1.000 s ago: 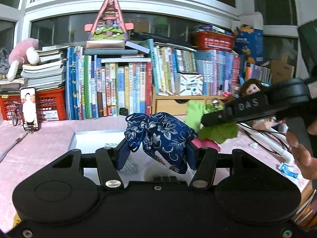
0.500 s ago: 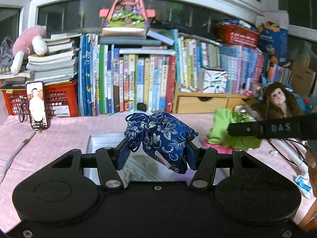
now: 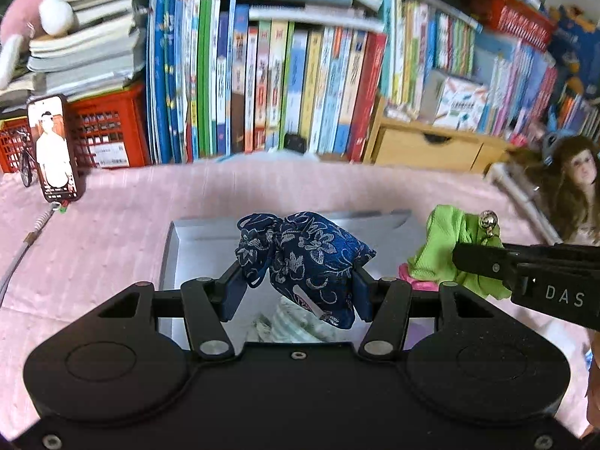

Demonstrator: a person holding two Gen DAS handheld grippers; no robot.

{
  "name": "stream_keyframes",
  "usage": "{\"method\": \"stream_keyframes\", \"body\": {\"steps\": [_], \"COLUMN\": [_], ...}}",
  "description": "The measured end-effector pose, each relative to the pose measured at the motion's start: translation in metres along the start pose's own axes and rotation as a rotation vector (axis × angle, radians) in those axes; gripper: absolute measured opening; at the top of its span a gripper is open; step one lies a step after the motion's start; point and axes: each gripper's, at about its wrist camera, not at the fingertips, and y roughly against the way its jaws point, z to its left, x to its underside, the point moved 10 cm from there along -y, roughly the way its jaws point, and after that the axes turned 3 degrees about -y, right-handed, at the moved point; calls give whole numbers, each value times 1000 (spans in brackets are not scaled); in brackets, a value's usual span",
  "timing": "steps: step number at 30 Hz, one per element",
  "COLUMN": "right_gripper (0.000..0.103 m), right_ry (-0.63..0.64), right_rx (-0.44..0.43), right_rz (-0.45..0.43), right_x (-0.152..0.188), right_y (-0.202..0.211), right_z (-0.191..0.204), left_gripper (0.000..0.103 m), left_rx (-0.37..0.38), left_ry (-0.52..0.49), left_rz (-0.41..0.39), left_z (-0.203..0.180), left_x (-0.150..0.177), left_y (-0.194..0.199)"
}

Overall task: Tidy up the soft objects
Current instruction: 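Carry the navy pouch with the left tool while the right tool carries the green scrunchie to the tray, then open both tools to release the pouch and scrunchie into the tray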

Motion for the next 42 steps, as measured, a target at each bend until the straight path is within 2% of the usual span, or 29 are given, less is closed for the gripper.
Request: {"method": "stream_keyframes", "body": {"steps": [2,5,11,15,21,26,35,42], "right_gripper": [30,30,30,30,30,31,31,31], "right_ry": [14,18,9,35,61,23,-76,-91], "right_rx": [-4,-22,-55,-53,-63,-160,-207,-155], "right_rz": [-1,-3,41,80,143,179,249,280], "right_x": [1,-1,3,12,28,33,39,45], "right_y": [-12,-28,-55,-67,-80,-80,-76,-84], "right_z": [1,0,-2,0,7,11,3,-4], "left_gripper": [55,55,55,55,55,55,56,58], "left_rx": [-20,-32,-65,-34,-30,-1,13,7], "left_ry": [6,68,79,148,148,133,84,86], "left_rz": [30,63,160,238,287,354,388,398], "left_z": [5,15,29,36,40,35,24,24], "left_x": [-1,-4,7,23,35,44,55,58], "left_y": [-13,-30,-57,-69,-74,-68,-53,-58]}}
